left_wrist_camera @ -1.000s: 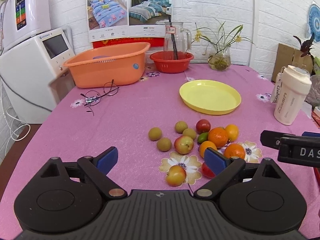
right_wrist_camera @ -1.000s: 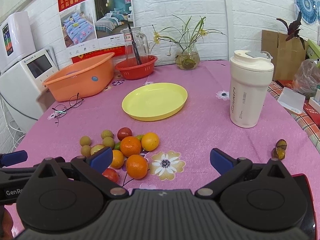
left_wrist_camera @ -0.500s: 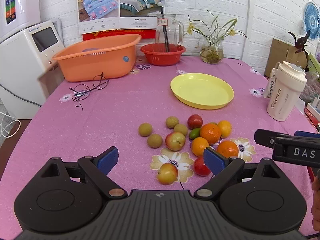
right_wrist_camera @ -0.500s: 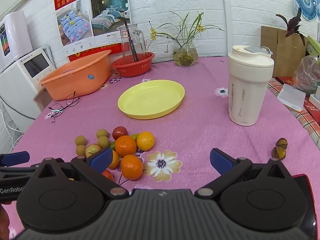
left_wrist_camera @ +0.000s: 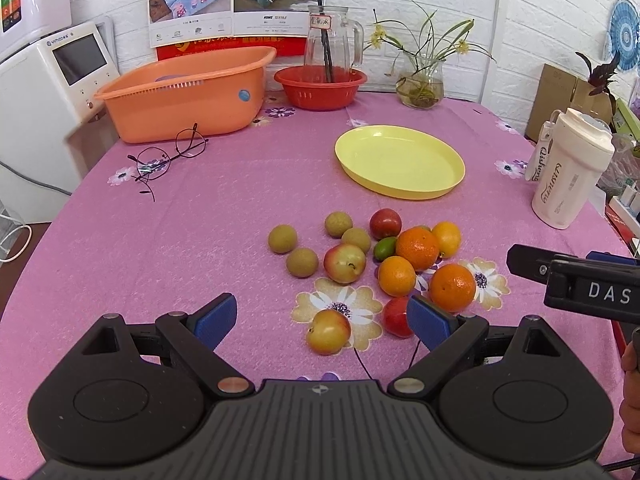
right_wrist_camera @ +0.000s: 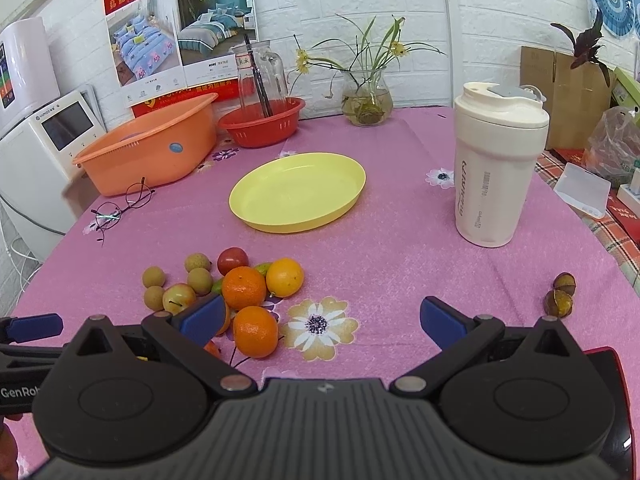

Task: Organize fruits
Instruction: 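Move both tools toward the fruit cluster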

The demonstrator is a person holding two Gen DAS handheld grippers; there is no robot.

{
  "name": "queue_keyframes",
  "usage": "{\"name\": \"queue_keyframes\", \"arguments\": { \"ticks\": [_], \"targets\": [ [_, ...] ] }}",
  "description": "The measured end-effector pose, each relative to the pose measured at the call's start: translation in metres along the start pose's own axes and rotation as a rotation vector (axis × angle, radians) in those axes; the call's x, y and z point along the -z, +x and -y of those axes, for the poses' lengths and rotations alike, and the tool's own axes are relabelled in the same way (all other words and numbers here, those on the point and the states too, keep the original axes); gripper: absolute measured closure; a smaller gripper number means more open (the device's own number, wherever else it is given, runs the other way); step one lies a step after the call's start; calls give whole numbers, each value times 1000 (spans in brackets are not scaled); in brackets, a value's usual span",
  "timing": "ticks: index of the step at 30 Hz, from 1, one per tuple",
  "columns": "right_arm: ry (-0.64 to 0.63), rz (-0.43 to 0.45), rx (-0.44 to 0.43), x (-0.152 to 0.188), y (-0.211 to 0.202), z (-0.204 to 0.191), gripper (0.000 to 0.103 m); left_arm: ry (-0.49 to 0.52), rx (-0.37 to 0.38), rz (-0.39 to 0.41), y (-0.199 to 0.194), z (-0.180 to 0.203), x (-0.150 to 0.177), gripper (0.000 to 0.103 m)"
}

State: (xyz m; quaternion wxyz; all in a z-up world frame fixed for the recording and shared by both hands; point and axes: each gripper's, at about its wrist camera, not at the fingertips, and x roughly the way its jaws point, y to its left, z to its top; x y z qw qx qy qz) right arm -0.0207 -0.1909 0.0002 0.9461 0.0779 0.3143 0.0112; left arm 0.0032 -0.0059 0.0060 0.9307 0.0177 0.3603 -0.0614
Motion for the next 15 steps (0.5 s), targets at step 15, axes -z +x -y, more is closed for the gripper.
{"name": "queue_keyframes", "arguments": {
  "ticks": [15],
  "targets": [
    [-2, -12, 2, -1, 4, -1, 32, 45, 21, 10, 3, 6, 1, 12]
  ]
}}
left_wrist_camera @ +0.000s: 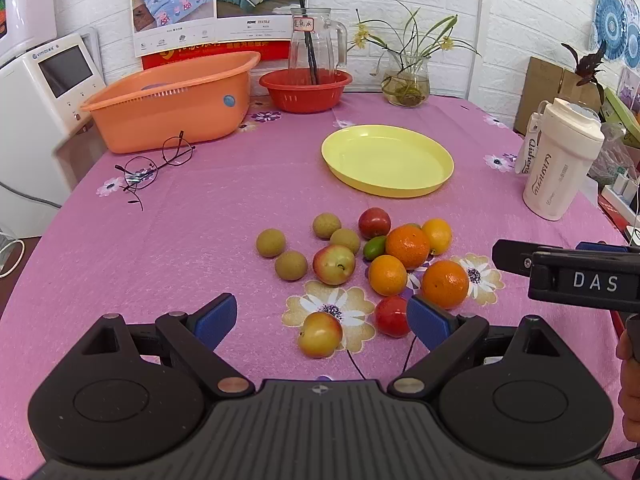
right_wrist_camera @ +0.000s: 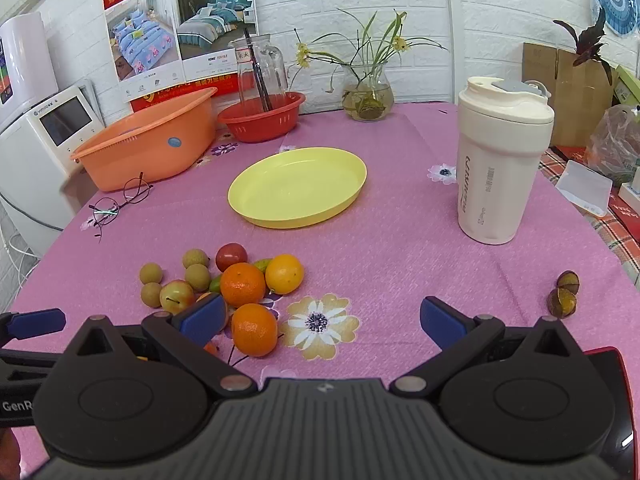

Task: Organize fruits
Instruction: 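Move both tools toward the fruit cluster, then grasp a red plum with the left tool while the right tool grasps an orange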

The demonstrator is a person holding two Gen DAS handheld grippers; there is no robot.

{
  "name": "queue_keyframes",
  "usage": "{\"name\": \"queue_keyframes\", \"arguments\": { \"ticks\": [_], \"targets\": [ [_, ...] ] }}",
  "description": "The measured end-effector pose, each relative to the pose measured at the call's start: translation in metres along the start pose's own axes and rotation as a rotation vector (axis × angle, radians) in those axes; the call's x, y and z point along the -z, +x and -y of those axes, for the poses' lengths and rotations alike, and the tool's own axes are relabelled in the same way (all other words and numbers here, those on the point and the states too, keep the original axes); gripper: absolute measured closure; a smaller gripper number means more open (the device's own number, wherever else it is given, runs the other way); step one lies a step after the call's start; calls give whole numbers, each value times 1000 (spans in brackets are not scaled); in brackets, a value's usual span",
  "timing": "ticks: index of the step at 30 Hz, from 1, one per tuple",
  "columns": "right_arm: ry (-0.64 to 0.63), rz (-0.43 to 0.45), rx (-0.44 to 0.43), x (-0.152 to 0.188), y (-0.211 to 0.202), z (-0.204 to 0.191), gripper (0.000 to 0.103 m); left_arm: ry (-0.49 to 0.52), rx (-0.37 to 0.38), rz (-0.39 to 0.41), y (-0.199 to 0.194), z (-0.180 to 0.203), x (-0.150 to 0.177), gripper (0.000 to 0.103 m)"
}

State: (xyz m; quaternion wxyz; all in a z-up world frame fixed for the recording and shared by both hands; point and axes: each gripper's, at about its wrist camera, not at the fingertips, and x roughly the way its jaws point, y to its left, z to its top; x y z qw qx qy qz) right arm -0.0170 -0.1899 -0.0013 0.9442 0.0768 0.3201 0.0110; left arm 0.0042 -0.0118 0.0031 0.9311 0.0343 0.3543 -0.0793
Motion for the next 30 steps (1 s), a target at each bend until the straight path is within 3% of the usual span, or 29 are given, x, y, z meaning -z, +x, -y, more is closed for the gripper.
{"name": "queue_keyframes", "arguments": {
  "ticks": [16, 21, 25, 30],
  "targets": [
    [-24, 16, -37, 0, -1, -1, 32, 34, 31, -3, 3, 5, 1, 14],
    [-68, 29, -100, 2, -2, 4, 32, 80, 105, -11, 5, 12, 4, 27],
    [-60, -13, -128, 2, 4, 11, 33, 135, 160, -26, 12, 25, 5, 35],
    [-82, -16, -155, 3, 5, 8, 33, 166, 180, -73, 32, 34, 8, 47]
  ]
}}
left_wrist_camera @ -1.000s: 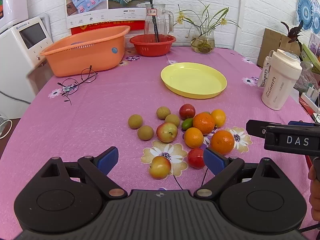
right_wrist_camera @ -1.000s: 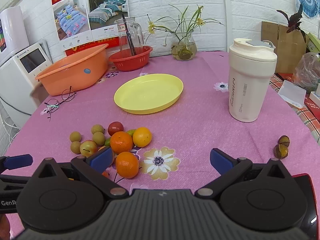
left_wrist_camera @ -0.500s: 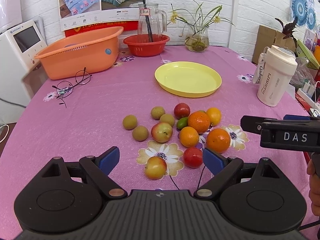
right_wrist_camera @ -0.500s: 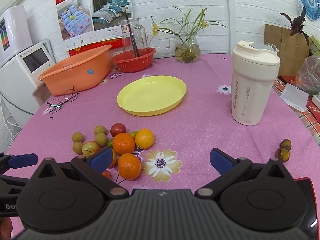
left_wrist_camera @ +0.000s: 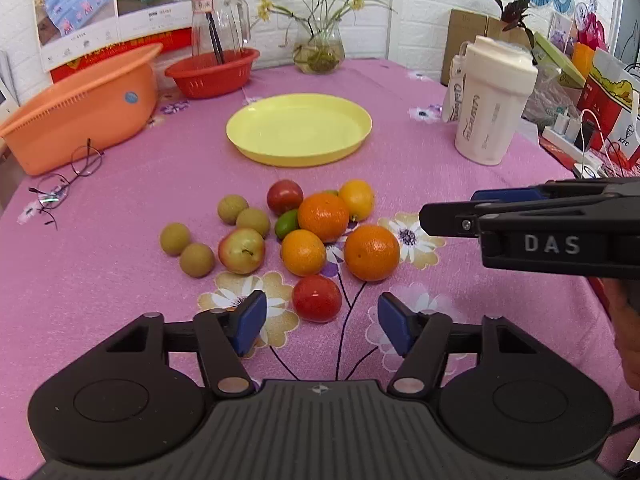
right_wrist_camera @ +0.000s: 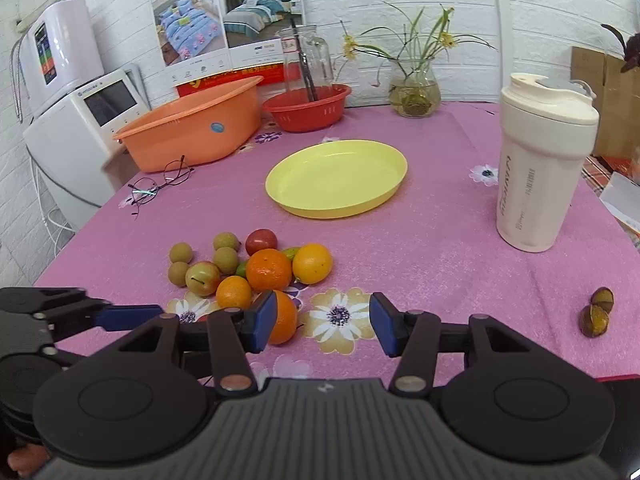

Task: Organize fruits
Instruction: 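Grasp a red plum with the left tool while the right tool grasps an orange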

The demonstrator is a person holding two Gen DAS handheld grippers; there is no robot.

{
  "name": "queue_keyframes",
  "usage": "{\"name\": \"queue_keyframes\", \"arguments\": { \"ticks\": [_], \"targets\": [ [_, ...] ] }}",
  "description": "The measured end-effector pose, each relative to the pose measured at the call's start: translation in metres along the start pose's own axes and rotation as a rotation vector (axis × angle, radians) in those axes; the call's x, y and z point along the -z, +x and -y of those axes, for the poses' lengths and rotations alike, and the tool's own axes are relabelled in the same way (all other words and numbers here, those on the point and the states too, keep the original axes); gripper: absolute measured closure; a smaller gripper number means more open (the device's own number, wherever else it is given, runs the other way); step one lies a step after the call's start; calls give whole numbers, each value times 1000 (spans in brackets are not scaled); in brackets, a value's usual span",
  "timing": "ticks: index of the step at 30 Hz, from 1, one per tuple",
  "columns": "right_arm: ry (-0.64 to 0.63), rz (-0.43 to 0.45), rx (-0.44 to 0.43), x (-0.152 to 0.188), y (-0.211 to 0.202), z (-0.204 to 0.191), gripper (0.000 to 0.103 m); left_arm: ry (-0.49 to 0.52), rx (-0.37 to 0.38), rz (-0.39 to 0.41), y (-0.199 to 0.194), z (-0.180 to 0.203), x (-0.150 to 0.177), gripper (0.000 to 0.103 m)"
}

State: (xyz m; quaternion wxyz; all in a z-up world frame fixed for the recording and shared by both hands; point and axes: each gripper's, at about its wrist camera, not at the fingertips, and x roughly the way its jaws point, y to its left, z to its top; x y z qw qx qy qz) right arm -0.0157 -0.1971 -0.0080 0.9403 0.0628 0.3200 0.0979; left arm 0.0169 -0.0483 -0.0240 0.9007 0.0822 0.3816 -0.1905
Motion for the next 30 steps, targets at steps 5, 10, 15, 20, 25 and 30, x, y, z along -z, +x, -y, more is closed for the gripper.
{"name": "queue_keyframes", "arguments": {
  "ticks": [5, 10, 15, 20, 25, 30],
  "targets": [
    [-11, -31, -47, 0, 8, -4, 33, -17, 6, -33, 16, -5, 1, 53],
    [-14, -87, -102, -1, 26, -6, 33, -11, 6, -37, 24, -5, 1, 58],
    [20, -125, -117, -1, 39, -5, 33, -10, 0, -33, 31, -6, 1, 69],
    [37, -161, -122, 0, 49, -4, 33, -7, -2, -18, 31, -6, 2, 72],
    [49, -159, -114, 2, 43, -3, 34, -4, -4, -12, 27, -4, 4, 73],
    [52, -111, -100, -2, 28, 0, 37, 6, -9, 12, 18, -1, 3, 73]
  ]
}}
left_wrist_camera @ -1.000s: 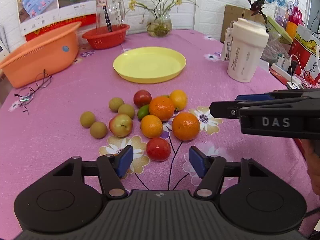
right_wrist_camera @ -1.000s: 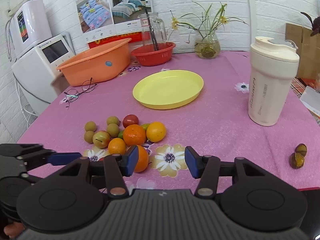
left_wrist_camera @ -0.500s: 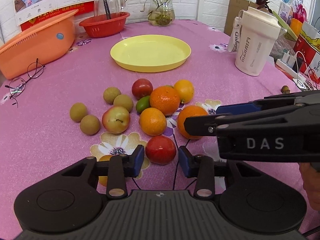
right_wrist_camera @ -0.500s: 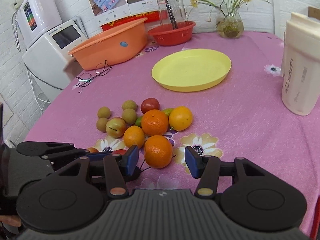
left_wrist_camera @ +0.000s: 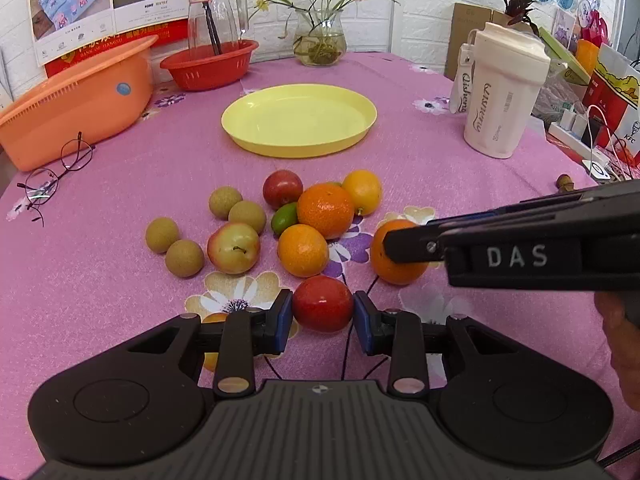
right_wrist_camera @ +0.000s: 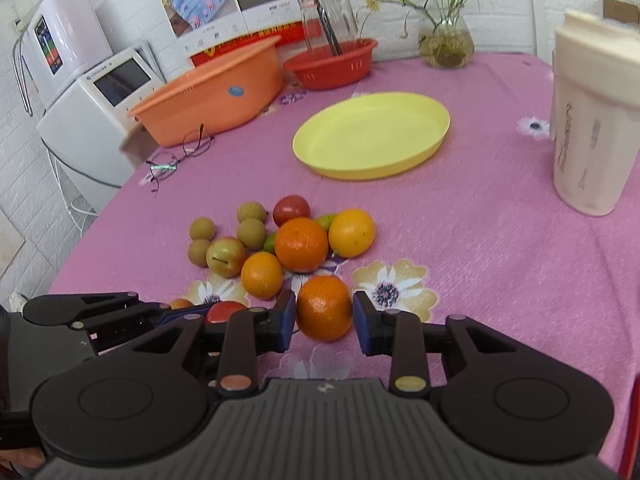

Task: Organize fruits
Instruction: 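Grasp a red plum with the left tool while the right tool grasps an orange, then carry the red plum and orange to the yellow plate and release both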

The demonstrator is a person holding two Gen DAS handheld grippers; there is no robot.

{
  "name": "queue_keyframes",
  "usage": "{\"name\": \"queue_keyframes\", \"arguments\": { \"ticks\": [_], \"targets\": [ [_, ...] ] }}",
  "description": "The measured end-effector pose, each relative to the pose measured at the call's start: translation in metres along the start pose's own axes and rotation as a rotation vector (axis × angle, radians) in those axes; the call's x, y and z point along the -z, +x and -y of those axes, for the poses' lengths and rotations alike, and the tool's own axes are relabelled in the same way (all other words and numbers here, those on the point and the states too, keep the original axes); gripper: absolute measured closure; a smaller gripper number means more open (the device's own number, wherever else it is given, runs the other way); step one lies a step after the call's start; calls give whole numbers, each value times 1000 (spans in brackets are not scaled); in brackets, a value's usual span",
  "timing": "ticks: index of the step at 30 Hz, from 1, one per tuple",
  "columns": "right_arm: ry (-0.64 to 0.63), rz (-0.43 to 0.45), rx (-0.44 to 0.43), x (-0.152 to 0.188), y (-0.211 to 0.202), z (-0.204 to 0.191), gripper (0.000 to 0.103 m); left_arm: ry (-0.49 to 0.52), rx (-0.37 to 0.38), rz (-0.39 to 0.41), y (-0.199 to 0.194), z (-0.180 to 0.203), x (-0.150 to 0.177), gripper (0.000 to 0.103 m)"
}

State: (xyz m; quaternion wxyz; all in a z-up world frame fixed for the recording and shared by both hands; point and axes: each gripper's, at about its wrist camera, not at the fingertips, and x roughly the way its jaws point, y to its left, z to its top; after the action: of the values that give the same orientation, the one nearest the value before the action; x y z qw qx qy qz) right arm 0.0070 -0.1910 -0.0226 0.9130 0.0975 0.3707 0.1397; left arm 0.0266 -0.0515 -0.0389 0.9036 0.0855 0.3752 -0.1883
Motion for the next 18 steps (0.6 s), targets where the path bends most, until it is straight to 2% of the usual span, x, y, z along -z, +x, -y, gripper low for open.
{"name": "queue_keyframes", "arguments": {
  "ticks": [1, 4, 11, 17, 18],
  "targets": [
    [-3, 10, 1, -1, -3, 0, 41, 0, 0, 4, -2, 1, 0, 73],
    [-22, 37, -6, -2, -10, -4, 41, 1, -4, 17, -7, 2, 0, 73],
    [-53, 48, 56, 7, 0, -4, 38, -13, -20, 14, -12, 1, 6, 73],
    [-82, -24, 52, 10, 17, -3, 39, -23, -32, 10, -15, -1, 8, 73],
    [-73, -33, 54, 11, 17, -3, 42, -24, -32, 11, -15, -1, 9, 73]
  ]
}}
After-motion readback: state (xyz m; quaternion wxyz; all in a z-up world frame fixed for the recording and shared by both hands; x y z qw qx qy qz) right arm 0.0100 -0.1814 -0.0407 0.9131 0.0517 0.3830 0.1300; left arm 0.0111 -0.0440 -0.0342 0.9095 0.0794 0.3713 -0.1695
